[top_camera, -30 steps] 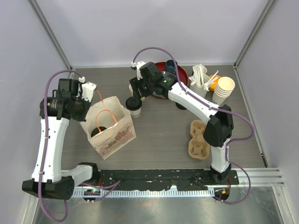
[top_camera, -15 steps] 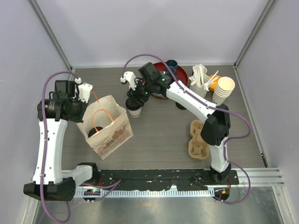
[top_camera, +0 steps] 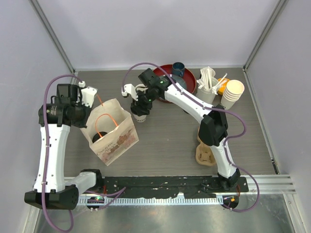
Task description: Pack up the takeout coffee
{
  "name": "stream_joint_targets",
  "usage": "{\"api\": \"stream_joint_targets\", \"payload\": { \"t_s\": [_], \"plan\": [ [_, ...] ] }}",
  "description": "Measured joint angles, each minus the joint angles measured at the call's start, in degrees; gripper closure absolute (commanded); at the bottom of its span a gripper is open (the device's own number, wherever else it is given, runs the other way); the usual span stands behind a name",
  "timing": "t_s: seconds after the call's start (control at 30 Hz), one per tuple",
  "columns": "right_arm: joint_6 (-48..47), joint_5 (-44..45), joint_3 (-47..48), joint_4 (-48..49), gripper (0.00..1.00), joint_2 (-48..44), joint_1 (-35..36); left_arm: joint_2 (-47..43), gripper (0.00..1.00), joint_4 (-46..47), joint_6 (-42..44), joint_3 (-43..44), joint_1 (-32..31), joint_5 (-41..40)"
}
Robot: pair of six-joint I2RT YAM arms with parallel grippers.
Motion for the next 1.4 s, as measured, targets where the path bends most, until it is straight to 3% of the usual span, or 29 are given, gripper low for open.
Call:
{"api": "stream_joint_targets", "payload": {
  "t_s": [0.27,0.47,0.9,1.4],
  "plan": [
    [-1.01,0.68,3.28,-0.15,0.53,3.72,0.74,0.0,1.0,0.0,0.85,-0.04,0.0,1.6],
    [-1.05,2.05,4.0,-0.13,0.73,4.92,0.96,0.0,1.0,0.0,1.05,-0.15,0.0,2.23],
    [0.28,3.08,2.89,0.52,0.99,4.35,0.96,0.02,1.0,0.02,2.56,-0.2,0.0,5.51],
    [12.0,11.76,-10.38,4.42,0.99,-7.91,0.87,1.05,1.0,0.39,5.46,-0.09,0.0,14.12]
  ]
}}
